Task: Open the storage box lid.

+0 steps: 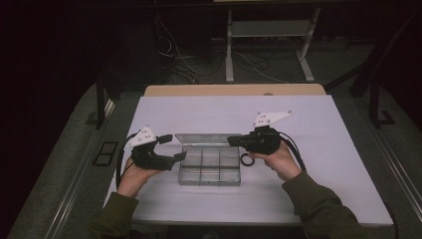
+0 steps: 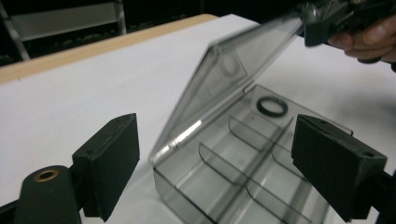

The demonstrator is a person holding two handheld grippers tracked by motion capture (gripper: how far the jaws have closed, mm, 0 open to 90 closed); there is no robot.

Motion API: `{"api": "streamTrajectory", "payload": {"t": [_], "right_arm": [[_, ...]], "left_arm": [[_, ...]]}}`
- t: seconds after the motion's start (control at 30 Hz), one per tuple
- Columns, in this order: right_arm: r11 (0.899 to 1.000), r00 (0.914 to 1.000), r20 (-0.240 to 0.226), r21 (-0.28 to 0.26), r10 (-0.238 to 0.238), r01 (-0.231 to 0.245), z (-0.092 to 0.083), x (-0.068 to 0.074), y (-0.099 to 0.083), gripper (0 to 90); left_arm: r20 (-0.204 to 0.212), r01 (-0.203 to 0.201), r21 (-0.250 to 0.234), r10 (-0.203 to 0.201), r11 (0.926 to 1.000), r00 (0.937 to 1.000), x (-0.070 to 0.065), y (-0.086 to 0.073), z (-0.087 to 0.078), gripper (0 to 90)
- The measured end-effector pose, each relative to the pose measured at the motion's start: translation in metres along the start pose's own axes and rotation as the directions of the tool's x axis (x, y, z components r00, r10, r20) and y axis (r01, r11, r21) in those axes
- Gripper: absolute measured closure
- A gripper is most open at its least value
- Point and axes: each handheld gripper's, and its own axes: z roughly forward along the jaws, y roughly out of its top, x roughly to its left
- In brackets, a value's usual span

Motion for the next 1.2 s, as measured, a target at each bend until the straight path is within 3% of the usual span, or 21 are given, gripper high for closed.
{"api": "streamTrajectory", "payload": {"t": [0.23,0.43,0.87,1.2], "right_arm": [[1.0,1.0,0.006,-0.003,0.005,-0.005,0.001,-0.005,0.005,89.3],[1.0,0.9999,0.012,-0.005,0.01,-0.01,0.002,-0.01,0.007,89.3],[1.0,0.9996,0.022,-0.011,0.02,-0.02,0.003,-0.017,0.009,89.2],[1.0,0.9994,0.03,0.007,0.017,-0.018,-0.003,-0.014,0.004,89.2]], "left_arm": [[0.004,-0.025,-0.027,0.025,0.9993,0.9997,0.005,0.017,0.008,18.7],[0.011,-0.05,-0.045,0.051,0.9977,0.9986,0.008,0.027,0.015,28.0],[-0.004,-0.103,-0.063,0.103,0.9927,0.9947,0.012,0.039,0.023,53.9],[-0.005,-0.123,-0.067,0.123,0.9902,0.9924,0.016,0.043,0.025,60.5]]}}
